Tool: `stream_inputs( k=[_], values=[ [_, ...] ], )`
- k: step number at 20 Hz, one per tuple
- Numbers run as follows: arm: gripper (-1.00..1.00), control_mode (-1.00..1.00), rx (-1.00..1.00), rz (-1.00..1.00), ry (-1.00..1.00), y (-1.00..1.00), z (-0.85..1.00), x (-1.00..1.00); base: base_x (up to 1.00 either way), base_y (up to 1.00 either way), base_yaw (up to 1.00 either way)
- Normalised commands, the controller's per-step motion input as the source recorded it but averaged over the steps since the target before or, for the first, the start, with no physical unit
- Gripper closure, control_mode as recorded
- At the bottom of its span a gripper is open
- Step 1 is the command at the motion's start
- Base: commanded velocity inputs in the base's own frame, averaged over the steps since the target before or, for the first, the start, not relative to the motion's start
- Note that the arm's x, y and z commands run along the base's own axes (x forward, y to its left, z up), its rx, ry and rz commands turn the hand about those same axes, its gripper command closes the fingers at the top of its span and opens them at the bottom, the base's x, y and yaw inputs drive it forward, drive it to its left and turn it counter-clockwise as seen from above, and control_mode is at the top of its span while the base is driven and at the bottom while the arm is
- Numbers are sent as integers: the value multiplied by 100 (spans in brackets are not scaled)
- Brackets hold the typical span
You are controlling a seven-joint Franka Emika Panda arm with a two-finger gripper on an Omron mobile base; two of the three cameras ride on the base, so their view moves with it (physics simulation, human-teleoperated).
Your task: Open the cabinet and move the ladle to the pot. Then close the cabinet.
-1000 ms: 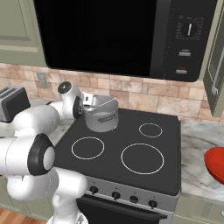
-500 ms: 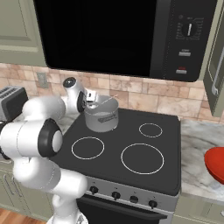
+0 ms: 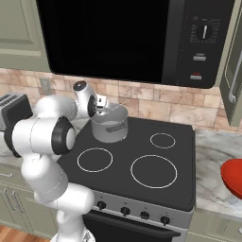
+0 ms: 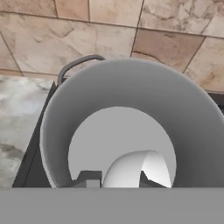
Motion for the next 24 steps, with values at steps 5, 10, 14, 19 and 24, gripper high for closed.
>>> stream_inputs(
  k=[5,10,14,19,24],
  values=[
    [100,-100,0,0,0,0,-17,25,0,0,0],
    [100,-100,0,0,0,0,-21,21,0,0,0],
    [100,-100,0,0,0,0,-11,15,0,0,0],
    [100,-100,0,0,0,0,-6,10,0,0,0],
    [-100,-100,0,0,0,0,-6,5,0,0,0]
  ],
)
